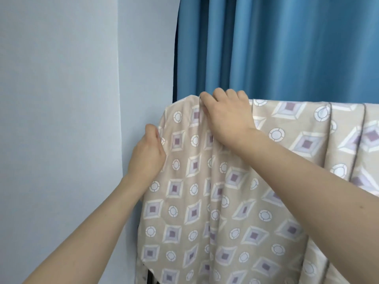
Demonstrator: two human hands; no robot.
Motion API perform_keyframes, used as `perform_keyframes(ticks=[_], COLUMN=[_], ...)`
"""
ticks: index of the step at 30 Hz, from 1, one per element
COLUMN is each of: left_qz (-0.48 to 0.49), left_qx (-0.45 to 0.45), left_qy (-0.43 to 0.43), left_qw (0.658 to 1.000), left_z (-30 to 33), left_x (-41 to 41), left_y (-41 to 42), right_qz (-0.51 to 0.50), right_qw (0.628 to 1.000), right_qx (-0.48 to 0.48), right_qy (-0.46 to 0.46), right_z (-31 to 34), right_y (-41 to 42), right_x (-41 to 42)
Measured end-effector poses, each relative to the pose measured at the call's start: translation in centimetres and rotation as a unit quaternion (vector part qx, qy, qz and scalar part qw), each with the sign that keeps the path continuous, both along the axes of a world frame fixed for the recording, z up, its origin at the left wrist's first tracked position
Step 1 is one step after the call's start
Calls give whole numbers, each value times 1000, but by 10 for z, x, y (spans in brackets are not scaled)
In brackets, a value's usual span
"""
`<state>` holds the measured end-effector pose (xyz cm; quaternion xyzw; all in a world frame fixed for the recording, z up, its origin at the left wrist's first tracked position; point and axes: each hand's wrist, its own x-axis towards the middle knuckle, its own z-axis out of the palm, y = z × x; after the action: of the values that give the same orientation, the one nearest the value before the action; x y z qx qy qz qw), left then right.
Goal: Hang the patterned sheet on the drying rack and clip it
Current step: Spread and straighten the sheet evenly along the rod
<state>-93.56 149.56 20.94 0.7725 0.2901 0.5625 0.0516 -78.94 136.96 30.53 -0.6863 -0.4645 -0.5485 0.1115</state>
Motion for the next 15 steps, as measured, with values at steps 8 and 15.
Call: perform_keyframes(ticks=[8,15], left_qz=[44,152], left_qx=[-76,-222], left_qy=[219,446], left_qw=[972,854], left_z=[-35,-8], left_x=[-7,-22], left_y=[6,-11], right_qz=[16,5], right_qw=[1000,1000], right_qx=[17,3], right_qy=[-16,-13], right_z=[0,-2], right_y=[-5,-8], right_x=[16,10])
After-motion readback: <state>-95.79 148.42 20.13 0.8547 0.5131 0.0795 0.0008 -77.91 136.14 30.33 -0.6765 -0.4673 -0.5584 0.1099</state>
